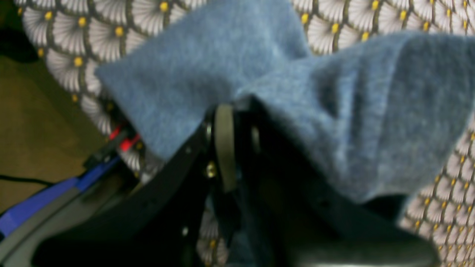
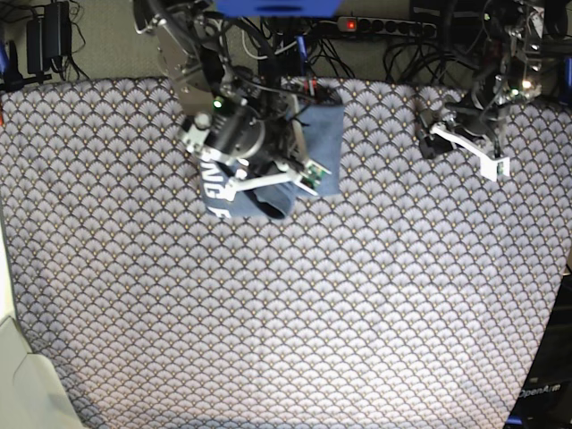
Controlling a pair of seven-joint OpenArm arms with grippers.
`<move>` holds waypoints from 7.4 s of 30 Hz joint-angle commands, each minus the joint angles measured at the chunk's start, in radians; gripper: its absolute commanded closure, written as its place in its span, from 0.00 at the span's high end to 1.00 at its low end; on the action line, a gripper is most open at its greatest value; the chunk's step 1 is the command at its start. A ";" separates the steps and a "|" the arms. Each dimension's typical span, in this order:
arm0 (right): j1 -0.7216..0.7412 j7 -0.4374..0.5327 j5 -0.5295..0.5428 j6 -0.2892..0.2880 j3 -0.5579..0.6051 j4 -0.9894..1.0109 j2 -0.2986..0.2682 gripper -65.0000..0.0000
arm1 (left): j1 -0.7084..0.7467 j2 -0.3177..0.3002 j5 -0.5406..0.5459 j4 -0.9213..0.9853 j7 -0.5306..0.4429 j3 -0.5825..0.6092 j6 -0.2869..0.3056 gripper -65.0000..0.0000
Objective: Fold the T-shirt properly
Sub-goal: 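Press and tuck the folded end onto the bundle with the right gripper, then lift the right gripper off the bundle and move it aside, then grasp the bundle edge with the right gripper and fold it flat, then move the left gripper to the bundle's side edge, then push the bundle with the left gripper to rotate it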
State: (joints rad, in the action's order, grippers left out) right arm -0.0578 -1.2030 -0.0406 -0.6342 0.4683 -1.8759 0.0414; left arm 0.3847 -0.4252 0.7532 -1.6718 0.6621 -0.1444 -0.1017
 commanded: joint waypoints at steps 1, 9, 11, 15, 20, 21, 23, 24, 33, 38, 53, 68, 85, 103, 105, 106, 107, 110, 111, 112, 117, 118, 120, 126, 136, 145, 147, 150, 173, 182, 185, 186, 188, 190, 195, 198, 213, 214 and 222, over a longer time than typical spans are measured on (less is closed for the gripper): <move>0.014 0.030 0.014 0.006 0.007 -0.001 0.008 0.00 | 0.001 -0.011 0.007 -0.020 -0.014 -0.008 0.006 0.68; 0.016 0.039 0.012 0.006 0.008 0.035 0.041 0.00 | 0.013 -0.011 0.007 -0.018 -0.014 -0.010 0.006 0.68; 0.017 0.035 0.012 0.006 0.010 0.035 0.059 0.01 | 0.013 -0.011 0.007 -0.017 -0.014 -0.010 0.006 0.68; 0.017 0.038 0.014 0.006 0.027 0.034 0.061 0.19 | 0.013 -0.011 0.007 -0.020 -0.014 -0.010 0.006 0.68; 0.011 0.041 0.015 0.006 0.111 0.028 0.061 0.39 | 0.015 -0.011 0.007 -0.020 -0.014 -0.010 0.006 0.68; 0.011 0.042 0.015 0.006 0.134 0.026 0.061 0.41 | 0.015 -0.011 0.007 -0.020 -0.014 -0.010 0.006 0.68; 0.011 0.048 0.015 0.006 0.174 0.025 0.061 0.42 | 0.015 -0.011 0.007 -0.020 -0.014 -0.010 0.006 0.68; 0.008 0.068 0.015 0.006 0.188 0.017 0.058 0.43 | 0.015 -0.011 0.007 -0.020 -0.014 -0.010 0.006 0.68; -0.040 0.377 0.014 0.006 0.254 -0.077 -0.054 0.43 | 0.029 -0.014 0.004 -0.020 -0.014 -0.010 0.006 0.68; -0.032 0.460 0.014 0.006 0.203 -0.078 -0.113 0.43 | 0.049 -0.016 0.001 -0.017 -0.014 -0.010 0.006 0.68; 0.036 0.639 0.020 0.001 -0.273 -0.090 -0.134 0.43 | 0.050 -0.013 0.004 -0.011 -0.014 -0.005 -0.002 0.68; -0.196 0.642 0.020 -0.064 -0.421 -0.055 -0.082 0.07 | 0.040 -0.011 0.006 -0.011 -0.014 -0.005 0.001 0.68; -0.207 0.642 0.017 -0.064 -0.151 0.000 -0.041 0.05 | 0.046 -0.011 0.007 -0.012 -0.014 -0.005 0.001 0.68; -0.078 0.631 0.014 -0.064 -0.124 0.003 -0.081 0.12 | 0.050 -0.011 0.007 -0.020 -0.014 -0.004 0.000 0.68; -0.057 0.631 0.014 -0.064 -0.119 0.026 -0.085 0.16 | 0.050 -0.011 0.007 -0.020 -0.014 -0.004 0.000 0.68; -0.043 0.631 0.014 -0.064 -0.112 0.042 -0.085 0.17 | 0.050 -0.010 0.007 -0.020 -0.014 -0.004 0.000 0.68; -0.029 0.631 0.014 -0.064 -0.102 0.060 -0.085 0.18 | 0.050 -0.010 0.007 -0.020 -0.014 -0.004 0.000 0.68; -0.012 0.630 0.014 -0.064 -0.072 0.115 -0.085 0.18 | 0.056 -0.010 0.007 -0.020 -0.014 -0.004 0.001 0.68; -0.010 0.630 0.014 -0.064 -0.053 0.132 -0.084 0.18 | 0.061 -0.010 0.007 -0.020 -0.014 -0.005 0.001 0.68; -0.010 0.631 0.014 -0.064 -0.030 0.149 -0.082 0.18 | 0.063 -0.010 0.007 -0.021 -0.014 -0.005 0.003 0.68; 0.022 0.638 0.015 -0.064 0.036 0.218 -0.071 0.18 | 0.063 -0.010 0.007 -0.021 -0.014 -0.005 0.003 0.68; 0.036 0.639 0.015 -0.064 0.037 0.246 -0.059 0.18 | 0.064 -0.010 0.007 -0.021 -0.014 -0.005 0.003 0.68; 0.071 0.641 0.014 -0.064 0.036 0.302 -0.051 0.18 | 0.064 -0.010 0.007 -0.021 -0.014 -0.005 0.003 0.68; 0.181 0.642 0.015 -0.064 0.033 0.411 -0.051 0.18 | 0.066 0.018 0.007 -0.021 -0.014 -0.008 0.004 0.68; 0.224 0.633 0.014 -0.064 0.030 0.286 -0.110 0.18 | 0.064 0.022 0.009 -0.037 -0.014 -0.004 0.006 0.68; 0.154 0.615 0.014 -0.064 -0.259 0.066 -0.163 0.20 | 0.102 0.042 0.009 -0.127 -0.012 0.030 0.006 0.14; 0.137 0.587 0.015 -0.064 -0.368 0.054 -0.165 0.23 | 0.121 0.041 0.006 -0.147 -0.012 0.042 0.000 0.00; 0.100 0.564 0.015 -0.064 -0.487 0.046 -0.168 0.27 | 0.155 0.038 0.002 -0.161 -0.012 0.042 0.003 0.01; -0.049 0.562 0.018 -0.064 -0.575 0.032 -0.235 0.34 | -0.039 0.053 -0.002 -0.023 -0.021 0.377 -0.003 0.00; -0.070 0.558 0.015 -0.064 -0.575 0.032 -0.239 0.34 | -0.142 0.127 -0.002 0.095 -0.025 0.371 -0.003 0.00; -0.083 0.562 0.014 -0.064 -0.576 0.032 -0.240 0.34 | -0.180 0.136 -0.002 0.144 -0.029 0.366 -0.003 0.00; -0.084 0.562 0.014 -0.064 -0.584 0.032 -0.240 0.34 | -0.195 0.145 -0.002 0.164 -0.040 0.360 -0.003 0.00; -0.084 0.561 0.014 -0.064 -0.590 0.032 -0.240 0.34 | -0.227 0.171 -0.002 0.212 -0.084 0.337 -0.003 0.00; -0.084 0.559 0.014 -0.064 -0.590 0.032 -0.240 0.34 | -0.266 0.193 -0.002 0.258 -0.109 0.325 -0.003 0.00; -0.084 0.558 0.015 -0.064 -0.586 0.040 -0.234 0.34 | -0.382 0.251 -0.002 0.359 -0.117 0.322 -0.003 0.00; -0.084 0.558 0.017 -0.064 -0.584 0.043 -0.231 0.34 | -0.464 0.276 -0.002 0.421 -0.118 0.322 -0.003 0.00; -0.038 0.582 0.015 -0.064 -0.583 0.197 -0.208 0.34 | -0.559 0.249 0.007 0.408 -0.112 0.314 -0.005 0.00; -0.038 0.585 0.015 -0.064 -0.583 0.195 -0.222 0.34 | -0.530 0.228 0.007 0.355 -0.095 0.297 -0.007 0.00; 0.008 0.628 0.015 -0.064 -0.581 0.207 -0.246 0.34 | -0.272 0.142 0.006 0.088 0.015 0.116 -0.092 0.00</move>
State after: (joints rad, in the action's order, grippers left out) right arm -0.0639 -0.5949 -0.0296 -0.7021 -0.1089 -1.6543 -0.1936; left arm 0.1246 -0.2775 0.7506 -1.5658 0.6827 -0.0254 -0.1989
